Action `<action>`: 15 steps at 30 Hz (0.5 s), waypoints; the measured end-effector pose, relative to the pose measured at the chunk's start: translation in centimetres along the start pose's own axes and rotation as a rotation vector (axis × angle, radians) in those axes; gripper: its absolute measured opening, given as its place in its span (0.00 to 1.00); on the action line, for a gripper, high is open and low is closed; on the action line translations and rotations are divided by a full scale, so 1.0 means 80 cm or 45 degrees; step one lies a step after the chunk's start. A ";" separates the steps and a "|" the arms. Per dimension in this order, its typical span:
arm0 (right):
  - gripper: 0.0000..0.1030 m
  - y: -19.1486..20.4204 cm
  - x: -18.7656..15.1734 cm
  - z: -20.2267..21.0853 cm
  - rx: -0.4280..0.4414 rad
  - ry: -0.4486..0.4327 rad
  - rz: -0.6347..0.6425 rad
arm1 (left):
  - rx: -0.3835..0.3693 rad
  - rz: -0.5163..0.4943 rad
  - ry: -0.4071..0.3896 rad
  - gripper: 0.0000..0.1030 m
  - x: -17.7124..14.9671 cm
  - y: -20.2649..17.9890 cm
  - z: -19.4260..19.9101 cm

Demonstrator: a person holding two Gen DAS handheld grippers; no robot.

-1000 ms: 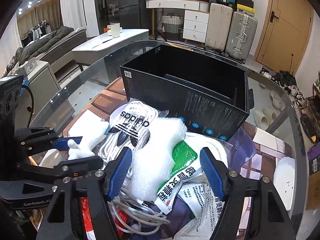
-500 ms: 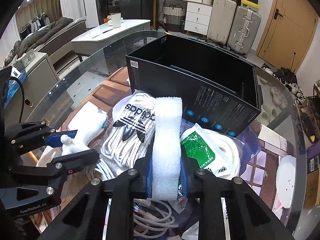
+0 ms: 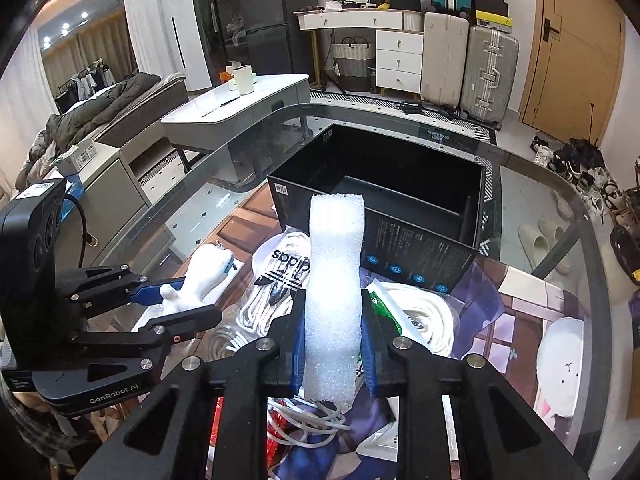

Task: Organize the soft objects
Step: 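Lift the plush toy and foam strip and carry both over the black box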

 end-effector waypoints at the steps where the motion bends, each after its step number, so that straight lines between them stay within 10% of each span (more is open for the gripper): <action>1: 0.22 -0.003 0.001 0.004 -0.008 -0.009 -0.004 | 0.000 -0.002 -0.002 0.30 0.003 -0.001 0.001; 15: 0.22 -0.032 0.008 0.025 -0.042 -0.039 -0.040 | 0.056 -0.063 -0.074 0.30 0.043 -0.010 0.016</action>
Point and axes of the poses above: each gripper's, at about its wrist camera, not at the fingertips, and z roughly against the way its jaws point, y to its left, x to its top, the point moved 5 cm from there along -z, roughly the way its jaws point, and after that the axes turned 4 degrees about -x, right-handed, at the moved point
